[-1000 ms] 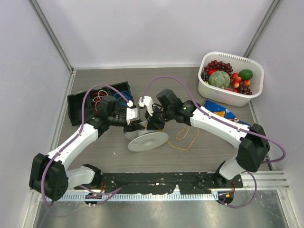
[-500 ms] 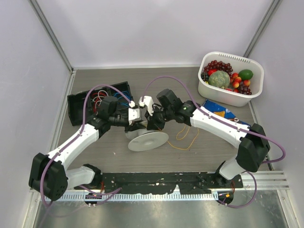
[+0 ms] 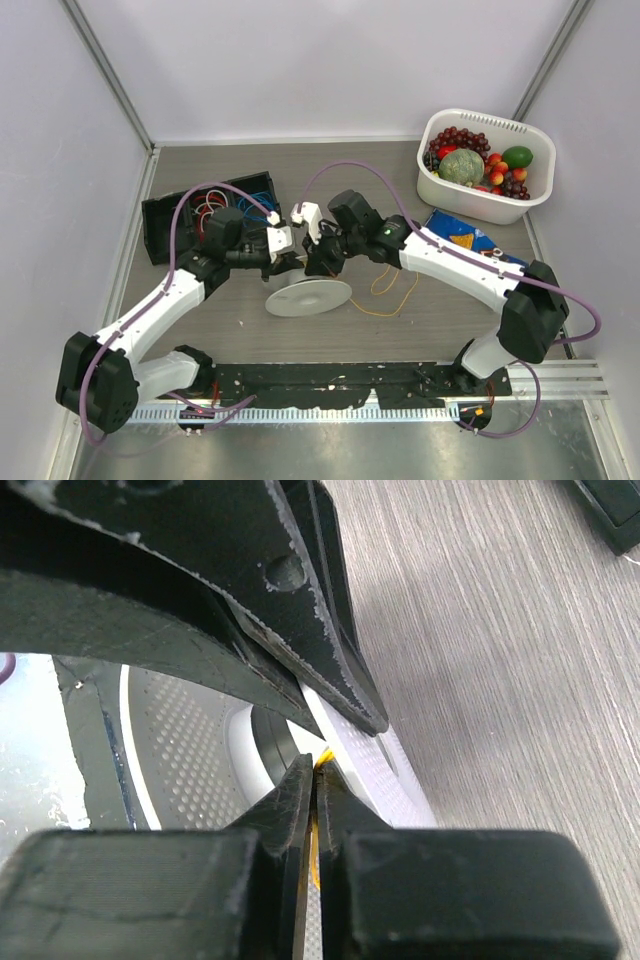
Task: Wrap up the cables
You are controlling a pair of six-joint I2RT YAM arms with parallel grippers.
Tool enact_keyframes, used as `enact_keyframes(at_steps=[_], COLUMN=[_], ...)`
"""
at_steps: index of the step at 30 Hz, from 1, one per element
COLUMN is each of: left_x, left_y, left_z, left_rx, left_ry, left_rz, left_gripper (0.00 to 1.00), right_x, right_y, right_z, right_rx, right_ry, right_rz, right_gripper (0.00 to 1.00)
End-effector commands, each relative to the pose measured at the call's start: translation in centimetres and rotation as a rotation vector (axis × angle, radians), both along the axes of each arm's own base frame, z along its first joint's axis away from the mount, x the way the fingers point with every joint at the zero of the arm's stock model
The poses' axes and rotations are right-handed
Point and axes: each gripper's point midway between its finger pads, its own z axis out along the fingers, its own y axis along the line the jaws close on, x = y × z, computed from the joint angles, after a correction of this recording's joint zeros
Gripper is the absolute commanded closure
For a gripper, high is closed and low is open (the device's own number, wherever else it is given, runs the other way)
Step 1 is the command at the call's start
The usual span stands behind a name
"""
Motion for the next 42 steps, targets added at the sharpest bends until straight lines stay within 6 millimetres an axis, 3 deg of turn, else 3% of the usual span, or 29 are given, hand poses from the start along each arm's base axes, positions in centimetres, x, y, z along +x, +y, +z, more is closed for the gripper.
enact_keyframes(at_steps=[1, 5, 6, 15, 20, 24, 31, 38, 42], left_x=[-1.1, -1.4, -1.3, -1.0, -1.2, -1.0, -1.0, -0.8, -0.7], left_y=[-0.7, -0.7, -0.7, -1.2, -1.4, -1.4, -1.5, -1.6, -1.6], left_z=[1.0, 0.9, 0.9, 1.7, 1.9, 2.1, 2.1, 2.2, 2.2], left_rx=[-0.034, -0.022, -0.02, -0.036, -0.045, -0.041, -0.041, -0.045, -0.049], left_ry=[-0.058, -0.061, -0.063, -0.073, -0.073, -0.084, -0.083, -0.077, -0.077], left_rz=[-0.079, -0.116, -0.117, -0.142, -0.16, -0.162, -0.169, -0.16, -0.155], left_gripper=[1.0, 1.0, 1.0, 1.0, 1.0, 1.0, 1.0, 1.0, 1.0], right_x=[2.1, 2.4, 2.4, 2.5, 3.1, 3.4, 2.3, 1.1, 1.6], right_y=[-0.9, -2.1, -2.5, -4.1, -3.5, -2.6, -1.5, -1.5, -1.4], right_z=[1.1, 1.5, 1.5, 2.3, 2.4, 2.8, 4.1, 3.4, 3.2], right_rx=[0.017, 0.017, 0.007, -0.011, 0.035, 0.065, 0.125, 0.119, 0.115], right_ry=[-0.056, -0.065, -0.066, -0.223, -0.334, -0.358, -0.337, -0.298, -0.299], right_rz=[-0.084, -0.074, -0.075, -0.01, 0.046, 0.077, 0.148, 0.213, 0.192], right_gripper=[0.85, 0.57, 0.46, 0.04, 0.04, 0.14, 0.2, 0.21, 0.24])
